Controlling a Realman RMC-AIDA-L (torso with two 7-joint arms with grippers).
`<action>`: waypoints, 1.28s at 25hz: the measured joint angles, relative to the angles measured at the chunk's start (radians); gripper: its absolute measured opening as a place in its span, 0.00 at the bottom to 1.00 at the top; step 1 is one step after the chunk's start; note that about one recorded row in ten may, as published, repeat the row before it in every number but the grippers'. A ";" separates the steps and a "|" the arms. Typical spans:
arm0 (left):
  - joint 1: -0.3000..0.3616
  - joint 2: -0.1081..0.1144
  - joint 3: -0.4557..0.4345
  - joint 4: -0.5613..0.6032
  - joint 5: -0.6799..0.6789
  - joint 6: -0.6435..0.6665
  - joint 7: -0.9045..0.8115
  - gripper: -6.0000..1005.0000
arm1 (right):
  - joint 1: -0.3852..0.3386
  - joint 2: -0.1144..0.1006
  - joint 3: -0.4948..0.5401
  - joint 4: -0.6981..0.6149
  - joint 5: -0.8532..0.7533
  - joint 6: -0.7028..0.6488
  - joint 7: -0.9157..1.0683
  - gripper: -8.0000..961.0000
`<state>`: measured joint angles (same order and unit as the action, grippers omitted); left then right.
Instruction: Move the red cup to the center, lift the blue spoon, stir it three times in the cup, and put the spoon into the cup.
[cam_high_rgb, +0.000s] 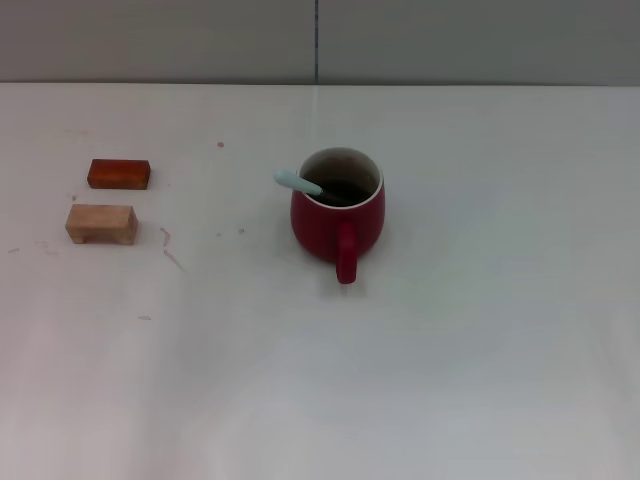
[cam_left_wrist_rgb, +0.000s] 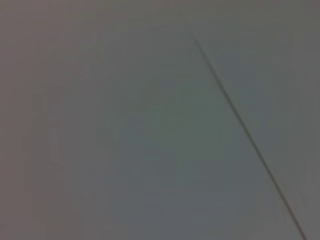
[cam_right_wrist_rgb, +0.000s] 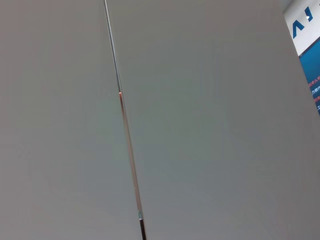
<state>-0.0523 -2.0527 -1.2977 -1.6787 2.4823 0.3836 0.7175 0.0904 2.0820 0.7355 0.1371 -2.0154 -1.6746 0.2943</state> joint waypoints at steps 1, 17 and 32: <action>0.020 0.004 0.004 0.052 0.035 0.123 -0.136 0.78 | 0.000 0.000 0.001 0.000 0.000 -0.009 0.000 0.88; -0.108 -0.011 -0.078 1.015 0.203 0.645 -0.629 0.83 | 0.001 0.000 0.002 -0.011 0.017 -0.060 -0.013 0.88; -0.220 -0.017 -0.071 1.358 0.173 0.781 -0.738 0.83 | 0.005 0.001 0.002 -0.021 0.017 -0.084 -0.014 0.88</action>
<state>-0.2719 -2.0694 -1.3685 -0.3211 2.6552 1.1644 -0.0205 0.0950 2.0829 0.7374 0.1156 -1.9982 -1.7585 0.2807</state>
